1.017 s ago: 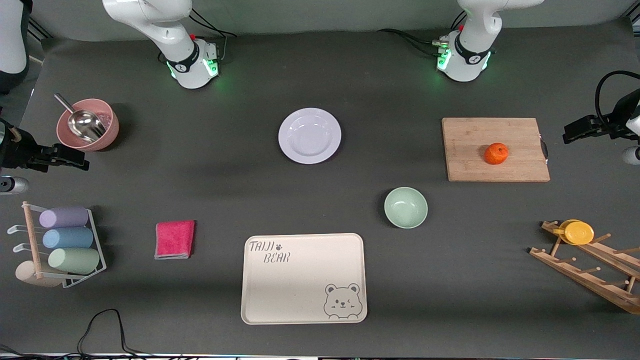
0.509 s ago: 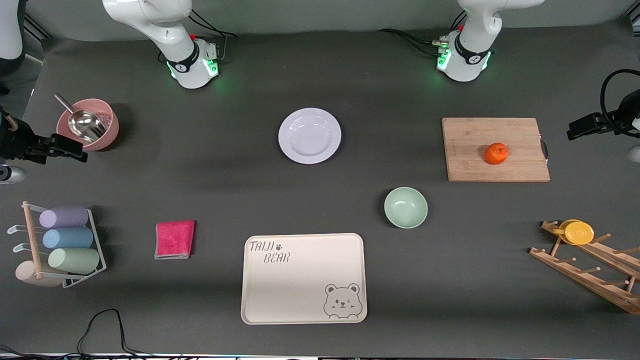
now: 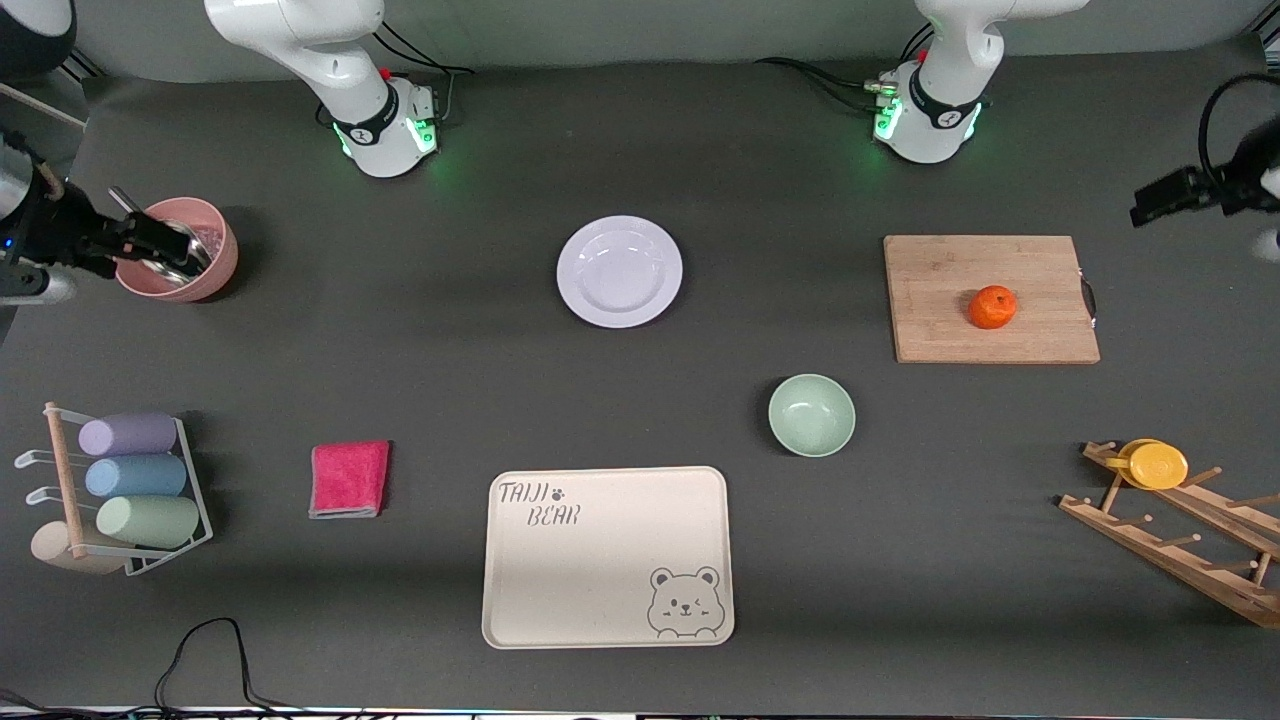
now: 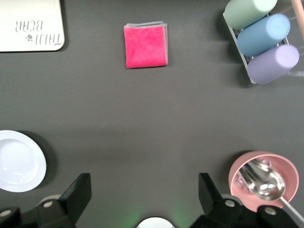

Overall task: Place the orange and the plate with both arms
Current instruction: 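Lower the left gripper onto the orange while the right gripper nears the plate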

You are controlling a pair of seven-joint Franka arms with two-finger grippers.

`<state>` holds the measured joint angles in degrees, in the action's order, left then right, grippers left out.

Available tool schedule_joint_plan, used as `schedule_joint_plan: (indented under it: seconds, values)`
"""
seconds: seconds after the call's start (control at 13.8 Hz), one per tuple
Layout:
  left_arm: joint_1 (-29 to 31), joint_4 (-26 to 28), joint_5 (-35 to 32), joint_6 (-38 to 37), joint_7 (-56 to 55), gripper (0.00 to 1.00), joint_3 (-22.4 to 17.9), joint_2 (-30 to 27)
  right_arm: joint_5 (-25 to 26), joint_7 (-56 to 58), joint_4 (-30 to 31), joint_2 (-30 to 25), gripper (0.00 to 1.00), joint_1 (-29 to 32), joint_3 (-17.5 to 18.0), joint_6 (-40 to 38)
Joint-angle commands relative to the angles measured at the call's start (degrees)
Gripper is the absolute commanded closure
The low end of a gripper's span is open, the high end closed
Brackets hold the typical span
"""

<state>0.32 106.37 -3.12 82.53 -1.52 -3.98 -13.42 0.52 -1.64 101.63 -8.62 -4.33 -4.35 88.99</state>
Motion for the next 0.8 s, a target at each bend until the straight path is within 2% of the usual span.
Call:
schedule_joint_plan:
  seconds: [0.0, 0.07, 0.22, 0.36, 0.51, 0.65, 0.73]
  values:
    - [-0.3, 12.9, -1.3, 2.9, -0.2, 0.00, -0.3, -11.5, -0.4, -3.6, 15.1, -13.2, 0.00, -0.7, 2.1, 5.2]
    - [-0.3, 15.1, -1.4, 3.4, -0.2, 0.00, -0.3, -12.8, -2.5, -5.6, 18.3, -16.0, 0.00, -0.7, 2.7, 6.0]
    - [-0.2, 17.9, -1.4, 5.1, -0.4, 0.00, -0.2, -13.7, -3.3, -6.9, 22.3, -19.8, 0.00, -0.7, 4.7, 6.1]
    - [-0.1, 21.8, -1.4, 8.6, -0.4, 0.00, -0.2, -13.7, -3.4, -7.7, 23.9, -21.3, 0.00, -1.0, 6.0, 5.7]
    - [0.1, 27.7, -1.4, 15.1, -0.4, 0.00, -0.3, -13.7, -3.4, -7.7, 24.0, -21.2, 0.00, -3.4, 5.9, 5.1]
    - [1.0, 34.8, -1.4, 24.7, -0.4, 0.00, -0.3, -13.5, -3.7, -6.9, 24.0, -20.8, 0.00, -3.5, 5.7, 3.8]
    - [1.1, 38.3, -1.4, 29.9, -0.4, 0.00, -0.3, -13.0, -5.4, -6.2, 24.0, -20.4, 0.00, -3.5, 5.4, 2.6]
